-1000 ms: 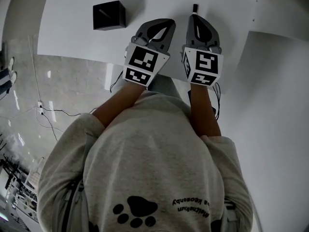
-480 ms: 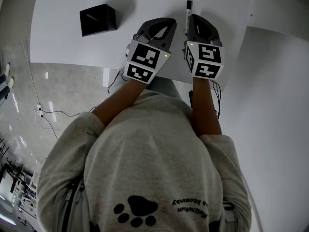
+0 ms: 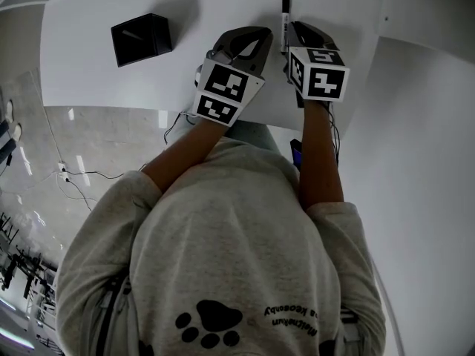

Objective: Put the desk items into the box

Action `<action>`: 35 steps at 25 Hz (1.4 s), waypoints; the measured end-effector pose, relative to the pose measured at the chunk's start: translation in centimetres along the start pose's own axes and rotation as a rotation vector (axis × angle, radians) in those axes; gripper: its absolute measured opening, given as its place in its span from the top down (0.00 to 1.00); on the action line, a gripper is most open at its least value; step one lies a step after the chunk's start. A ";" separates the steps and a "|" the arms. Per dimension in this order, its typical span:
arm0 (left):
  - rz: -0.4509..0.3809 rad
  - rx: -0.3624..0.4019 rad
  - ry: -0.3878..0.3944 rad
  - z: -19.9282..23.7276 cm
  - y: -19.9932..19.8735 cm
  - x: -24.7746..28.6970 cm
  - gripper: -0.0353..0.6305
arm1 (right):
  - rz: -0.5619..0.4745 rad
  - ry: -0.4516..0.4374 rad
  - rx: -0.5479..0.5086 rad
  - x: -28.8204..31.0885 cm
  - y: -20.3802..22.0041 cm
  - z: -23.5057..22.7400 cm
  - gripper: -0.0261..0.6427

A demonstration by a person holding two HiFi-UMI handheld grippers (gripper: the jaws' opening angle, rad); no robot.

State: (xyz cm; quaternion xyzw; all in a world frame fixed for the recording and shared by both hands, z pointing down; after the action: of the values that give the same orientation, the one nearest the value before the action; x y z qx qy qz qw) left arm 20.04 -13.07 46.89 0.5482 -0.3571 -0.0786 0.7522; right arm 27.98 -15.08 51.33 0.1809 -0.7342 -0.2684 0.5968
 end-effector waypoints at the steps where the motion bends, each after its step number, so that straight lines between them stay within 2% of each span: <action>1: 0.004 -0.002 0.002 0.1 0.0 0.1 0.94 | 0.016 -0.007 0.012 0.2 0.1 -0.1 0.93; 3: 0.009 -0.006 0.002 0.4 0.1 0.3 0.94 | 0.052 -0.021 0.033 0.7 0.4 -0.2 0.81; 4: 0.010 -0.009 0.001 0.6 0.1 0.4 0.94 | 0.072 -0.027 0.040 0.9 0.5 -0.2 0.80; 14: 0.016 -0.036 0.002 2.6 1.3 0.7 0.94 | 0.240 -0.027 0.060 4.1 1.8 -0.1 0.78; 20: 0.013 -0.040 -0.004 2.7 0.6 0.4 0.94 | 0.325 0.011 0.004 4.2 2.1 -0.6 0.80; 24: 0.013 -0.039 -0.004 2.8 0.6 -0.1 0.94 | 0.337 0.013 -0.045 4.3 2.2 -0.7 0.85; 29: 0.015 -0.025 -0.004 2.8 0.3 -1.0 0.94 | 0.337 -0.020 0.014 3.7 2.1 -0.2 0.85; 35: 0.022 -0.011 -0.007 2.7 0.4 -2.5 0.94 | 0.303 -0.047 0.035 2.9 2.7 2.0 0.85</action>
State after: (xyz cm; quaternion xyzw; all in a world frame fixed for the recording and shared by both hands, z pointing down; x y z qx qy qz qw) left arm 16.45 -13.71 46.57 0.5397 -0.3655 -0.0742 0.7547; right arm 25.53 -14.27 54.96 0.0721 -0.7713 -0.1668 0.6100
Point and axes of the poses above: the fingertips, and each gripper's own axes: x forward along the fingers, z to its left, y out of its underside, the point moved 2 cm from there along -x, backward along the fingers, and after that the axes turned 7 degrees about x, right-handed, at the moved point
